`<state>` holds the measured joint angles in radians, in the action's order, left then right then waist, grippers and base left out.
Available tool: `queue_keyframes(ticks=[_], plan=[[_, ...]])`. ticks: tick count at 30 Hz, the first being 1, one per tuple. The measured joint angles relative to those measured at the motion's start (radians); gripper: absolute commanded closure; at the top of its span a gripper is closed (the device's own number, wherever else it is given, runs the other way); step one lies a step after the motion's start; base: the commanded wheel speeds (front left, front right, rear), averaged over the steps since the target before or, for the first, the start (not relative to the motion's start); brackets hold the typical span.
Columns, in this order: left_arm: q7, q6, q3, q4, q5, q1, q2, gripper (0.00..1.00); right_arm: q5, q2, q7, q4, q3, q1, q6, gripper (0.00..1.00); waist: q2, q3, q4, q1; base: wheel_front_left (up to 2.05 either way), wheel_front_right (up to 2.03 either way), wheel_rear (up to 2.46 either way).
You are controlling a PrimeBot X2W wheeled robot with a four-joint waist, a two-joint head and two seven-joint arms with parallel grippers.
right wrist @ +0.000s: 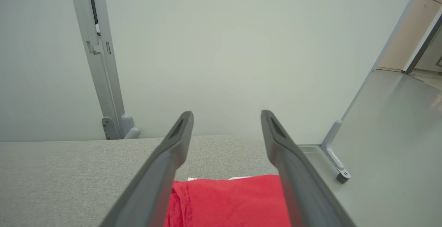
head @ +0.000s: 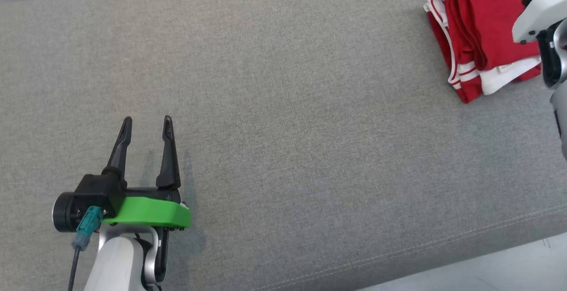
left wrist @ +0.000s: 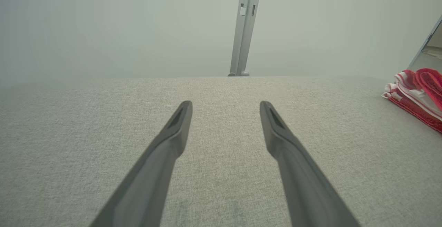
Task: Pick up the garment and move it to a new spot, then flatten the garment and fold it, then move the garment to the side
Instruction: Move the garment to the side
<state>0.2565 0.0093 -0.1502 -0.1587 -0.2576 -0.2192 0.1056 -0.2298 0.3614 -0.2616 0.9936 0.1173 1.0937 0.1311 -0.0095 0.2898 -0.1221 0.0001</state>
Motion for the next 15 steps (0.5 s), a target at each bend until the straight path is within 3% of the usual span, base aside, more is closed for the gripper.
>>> queue_keyframes(ticks=[9, 15], plan=[[0.002, 0.047, 0.046, -0.048, -0.037, 0.050, -0.015, 0.00, -0.113, -0.005, 0.000, -0.258, 0.105, -0.238, 0.000, 0.00, 0.0000, -0.139, -0.002, 0.0000, 0.00, 0.00, 0.00], [0.003, 0.063, 0.056, -0.070, -0.037, 0.103, -0.013, 0.00, -0.139, -0.039, 0.000, -0.386, 0.101, -0.399, 0.000, 0.00, 0.0000, -0.204, 0.002, -0.0001, 0.00, 0.00, 0.00]])
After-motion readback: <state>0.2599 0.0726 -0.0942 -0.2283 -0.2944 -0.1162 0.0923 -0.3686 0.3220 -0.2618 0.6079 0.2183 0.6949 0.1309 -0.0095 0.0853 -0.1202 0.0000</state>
